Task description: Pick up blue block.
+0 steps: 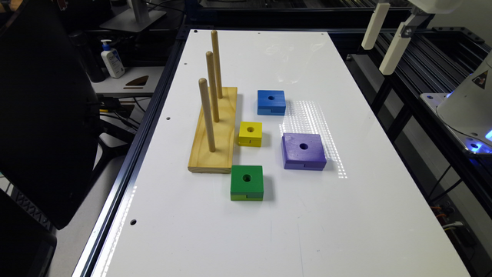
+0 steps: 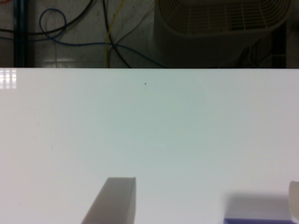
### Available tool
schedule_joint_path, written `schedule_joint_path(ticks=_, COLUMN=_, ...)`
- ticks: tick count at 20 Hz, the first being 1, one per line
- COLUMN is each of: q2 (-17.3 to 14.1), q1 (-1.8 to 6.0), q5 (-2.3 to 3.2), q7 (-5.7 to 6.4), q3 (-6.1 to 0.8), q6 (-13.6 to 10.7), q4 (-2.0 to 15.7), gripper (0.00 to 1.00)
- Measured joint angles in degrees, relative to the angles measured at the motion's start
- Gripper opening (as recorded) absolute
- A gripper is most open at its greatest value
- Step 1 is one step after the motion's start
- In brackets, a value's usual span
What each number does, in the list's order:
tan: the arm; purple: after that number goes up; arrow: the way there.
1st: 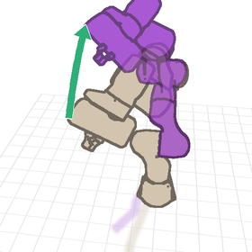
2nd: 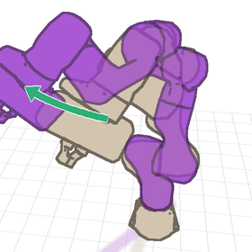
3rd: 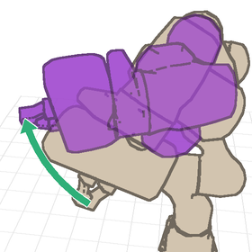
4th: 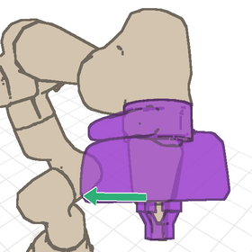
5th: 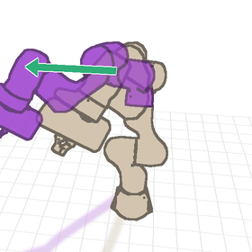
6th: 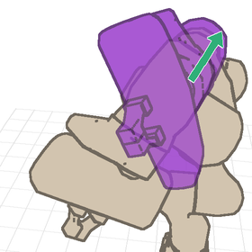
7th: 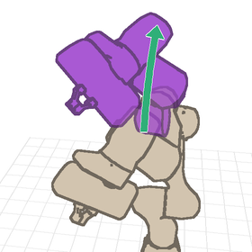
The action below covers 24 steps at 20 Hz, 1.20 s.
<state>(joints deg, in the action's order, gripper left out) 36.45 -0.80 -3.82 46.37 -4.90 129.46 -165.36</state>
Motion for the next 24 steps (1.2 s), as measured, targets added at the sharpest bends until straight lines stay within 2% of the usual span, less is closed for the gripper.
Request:
schedule_joint_path(ticks=4, q2=-0.25, q1=-0.09, q5=0.00, q7=0.00, q3=0.00, q6=0.86, q4=0.71, gripper=1.00)
schedule_joint_path(ticks=8, q2=-3.08, q1=0.37, q5=0.02, q7=-0.02, q3=0.00, q6=2.98, q4=3.10, gripper=1.00)
schedule_joint_path(ticks=13, q2=-11.38, q1=1.68, q5=0.28, q7=-0.25, q3=0.01, q6=6.50, q4=8.43, gripper=1.00)
schedule_joint_path(ticks=16, q2=-16.87, q1=2.57, q5=0.72, q7=-0.41, q3=0.03, q6=7.59, q4=12.41, gripper=1.00)
schedule_joint_path(ticks=18, q2=-20.14, q1=3.47, q5=1.05, q7=-0.78, q3=0.06, q6=7.68, q4=15.17, gripper=1.00)
schedule_joint_path(ticks=20, q2=-22.73, q1=4.52, q5=1.07, q7=-1.71, q3=0.08, q6=7.68, q4=17.50, gripper=1.00)
schedule_joint_path(ticks=22, q2=-24.51, q1=5.40, q5=1.07, q7=-2.50, q3=0.09, q6=7.68, q4=19.03, gripper=1.00)
schedule_joint_path(ticks=24, q2=-25.36, q1=5.94, q5=1.09, q7=-2.89, q3=0.09, q6=7.68, q4=19.81, gripper=1.00)
